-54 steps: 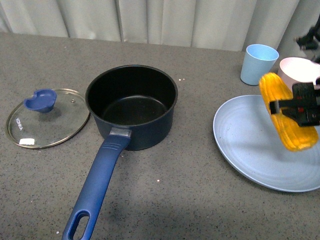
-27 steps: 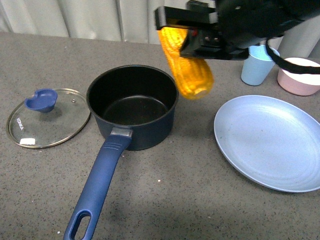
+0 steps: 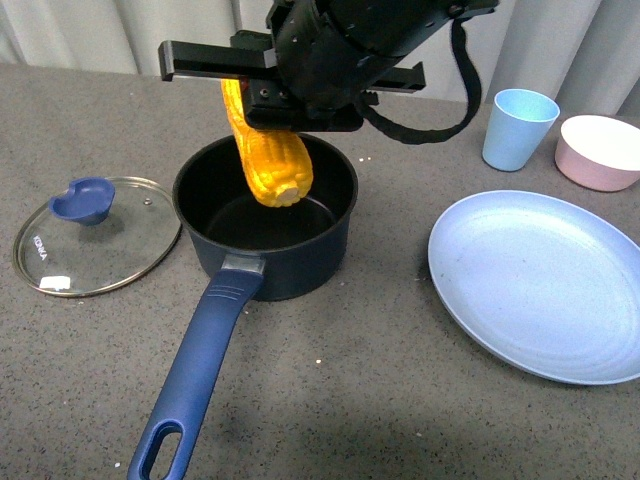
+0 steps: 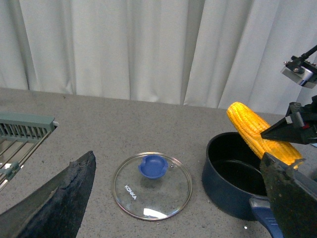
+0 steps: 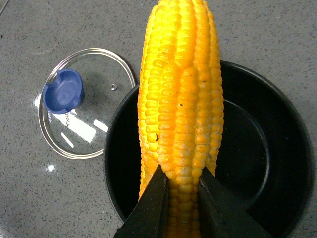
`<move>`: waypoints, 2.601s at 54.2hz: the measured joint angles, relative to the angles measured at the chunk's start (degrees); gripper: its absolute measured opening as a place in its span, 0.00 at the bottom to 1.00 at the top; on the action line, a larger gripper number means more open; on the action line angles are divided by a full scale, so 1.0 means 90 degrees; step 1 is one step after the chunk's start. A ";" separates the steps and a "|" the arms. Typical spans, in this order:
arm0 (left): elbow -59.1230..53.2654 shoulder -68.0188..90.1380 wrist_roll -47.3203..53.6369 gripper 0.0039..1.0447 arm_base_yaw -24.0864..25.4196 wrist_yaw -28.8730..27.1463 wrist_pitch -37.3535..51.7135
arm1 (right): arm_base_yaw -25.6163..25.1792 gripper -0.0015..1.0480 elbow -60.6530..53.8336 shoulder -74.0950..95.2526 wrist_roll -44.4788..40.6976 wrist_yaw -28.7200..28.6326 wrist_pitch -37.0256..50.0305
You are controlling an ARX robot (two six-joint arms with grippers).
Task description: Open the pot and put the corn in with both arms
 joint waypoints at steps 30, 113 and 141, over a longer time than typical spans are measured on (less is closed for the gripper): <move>0.0000 -0.0002 0.0000 0.94 0.0000 0.0000 0.0000 | 0.0015 0.88 0.0109 0.0211 0.0114 0.0255 0.0058; 0.0002 -0.0010 0.0000 0.94 0.0000 -0.0002 0.0000 | -0.2837 0.01 -0.8602 -0.7038 -0.1739 0.1749 0.6475; 0.0000 -0.0007 0.0000 0.94 0.0000 0.0000 0.0000 | -0.3827 0.01 -0.8908 -0.9809 -0.1739 0.0797 0.4095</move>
